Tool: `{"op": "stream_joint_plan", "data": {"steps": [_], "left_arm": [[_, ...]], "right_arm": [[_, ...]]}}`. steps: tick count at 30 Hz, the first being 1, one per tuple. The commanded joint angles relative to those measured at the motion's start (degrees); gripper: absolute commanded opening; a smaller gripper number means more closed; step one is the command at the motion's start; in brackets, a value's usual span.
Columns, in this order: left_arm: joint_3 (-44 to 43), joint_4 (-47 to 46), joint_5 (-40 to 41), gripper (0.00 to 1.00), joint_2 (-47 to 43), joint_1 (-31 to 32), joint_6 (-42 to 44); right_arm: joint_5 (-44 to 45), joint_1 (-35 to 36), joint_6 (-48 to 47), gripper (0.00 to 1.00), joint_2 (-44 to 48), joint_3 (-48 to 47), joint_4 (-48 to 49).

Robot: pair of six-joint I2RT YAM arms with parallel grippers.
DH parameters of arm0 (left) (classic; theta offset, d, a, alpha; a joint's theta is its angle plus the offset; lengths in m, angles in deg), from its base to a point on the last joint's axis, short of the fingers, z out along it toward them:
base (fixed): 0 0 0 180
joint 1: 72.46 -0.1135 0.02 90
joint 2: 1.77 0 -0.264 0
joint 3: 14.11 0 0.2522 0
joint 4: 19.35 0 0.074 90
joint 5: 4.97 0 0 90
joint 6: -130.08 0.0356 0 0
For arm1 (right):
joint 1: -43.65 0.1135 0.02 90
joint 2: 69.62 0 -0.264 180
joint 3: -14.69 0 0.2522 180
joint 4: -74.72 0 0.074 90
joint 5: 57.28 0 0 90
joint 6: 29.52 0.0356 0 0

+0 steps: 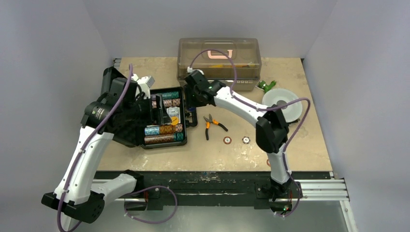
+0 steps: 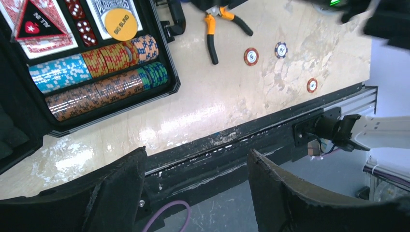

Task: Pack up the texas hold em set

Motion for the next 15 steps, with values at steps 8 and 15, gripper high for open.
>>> {"op": "stream_joint_plan", "data": {"steps": [8, 15], "left_arm": [[-4.96, 2.88, 1.96, 0.73, -3.28, 0.07, -0.29], [-4.4, 2.62, 0.98, 0.73, -3.89, 0.09, 0.14]], "right_arm": [[-3.68, 9.24, -0.04, 0.36, -12.34, -15.21, -4.73], [-2.47, 9.5, -0.01, 0.36, -16.44, -18.17, -4.88]]}}
